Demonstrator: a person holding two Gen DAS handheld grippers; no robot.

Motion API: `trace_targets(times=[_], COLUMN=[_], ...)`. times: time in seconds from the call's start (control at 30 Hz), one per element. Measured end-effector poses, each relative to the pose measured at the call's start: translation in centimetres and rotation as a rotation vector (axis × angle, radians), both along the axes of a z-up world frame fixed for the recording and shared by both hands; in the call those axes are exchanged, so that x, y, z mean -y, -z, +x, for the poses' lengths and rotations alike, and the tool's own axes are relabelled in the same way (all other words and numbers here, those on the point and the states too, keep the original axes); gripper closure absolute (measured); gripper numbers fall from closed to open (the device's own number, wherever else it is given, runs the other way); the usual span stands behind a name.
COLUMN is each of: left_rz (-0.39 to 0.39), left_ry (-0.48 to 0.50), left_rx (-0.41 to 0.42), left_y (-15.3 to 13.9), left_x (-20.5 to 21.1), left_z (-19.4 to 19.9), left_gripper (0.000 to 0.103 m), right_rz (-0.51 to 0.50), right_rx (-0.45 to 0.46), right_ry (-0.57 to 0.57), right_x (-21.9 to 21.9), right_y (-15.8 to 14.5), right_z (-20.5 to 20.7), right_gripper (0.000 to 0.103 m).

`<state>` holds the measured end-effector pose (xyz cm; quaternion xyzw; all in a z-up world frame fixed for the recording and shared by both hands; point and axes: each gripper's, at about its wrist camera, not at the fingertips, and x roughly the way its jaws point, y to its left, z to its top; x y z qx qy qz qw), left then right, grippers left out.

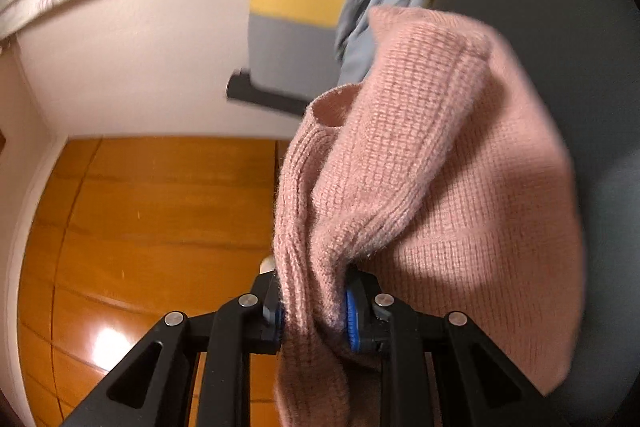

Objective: Fold clothes

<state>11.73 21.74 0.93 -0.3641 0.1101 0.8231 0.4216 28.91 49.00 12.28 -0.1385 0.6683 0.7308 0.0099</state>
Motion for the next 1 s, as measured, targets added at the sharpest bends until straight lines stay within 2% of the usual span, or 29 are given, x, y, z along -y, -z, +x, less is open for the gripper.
trace_targets(times=[0.13,0.27,0.37,0.43,0.53,0.57,0.7,0.8,0.9,1.0], left_rz=[0.010,0.050,0.058,0.061,0.065,0.068,0.088,0.144,0.222,0.312], left_ry=[0.000,0.013,0.019,0.020,0.022,0.024,0.029,0.026,0.002,-0.029], left_rx=[-0.013,0.041,0.047,0.046,0.044,0.047,0.057,0.120,0.220,0.346], left_y=[0.0,0.3,0.3,0.3,0.3,0.3,0.2,-0.2,-0.6,-1.4], left_x=[0.4,1.1,1.5,1.7,2.0,2.1,2.7,4.4,7.1,9.3], left_z=[0.6,0.2,0.5,0.7,1.1,1.2,1.4,1.2,0.8,0.3], left_gripper=[0.041,0.040,0.039,0.038,0.036,0.035,0.034,0.034,0.031,0.030], right_rz=[0.057,0.171,0.283,0.340,0.439,0.457,0.448,0.425,0.452,0.494], right_rx=[0.068,0.246,0.390,0.409,0.436,0.427,0.252,0.152,0.141,0.176], right_ry=[-0.100,-0.197,-0.237,-0.239,-0.254,-0.274,-0.355,-0.306,-0.221,-0.166], right_x=[3.5,7.2,9.2,10.4,11.1,11.6,13.8,14.1,13.4,12.7], right_y=[1.3,5.3,7.8,8.5,7.0,6.3,3.6,2.9,3.0,3.9], right_z=[-7.4,-13.9,-16.3,-16.9,-18.0,-17.9,-15.7,-11.1,-6.3,-2.8], right_gripper=[0.082,0.081,0.076,0.072,0.064,0.063,0.062,0.062,0.062,0.062])
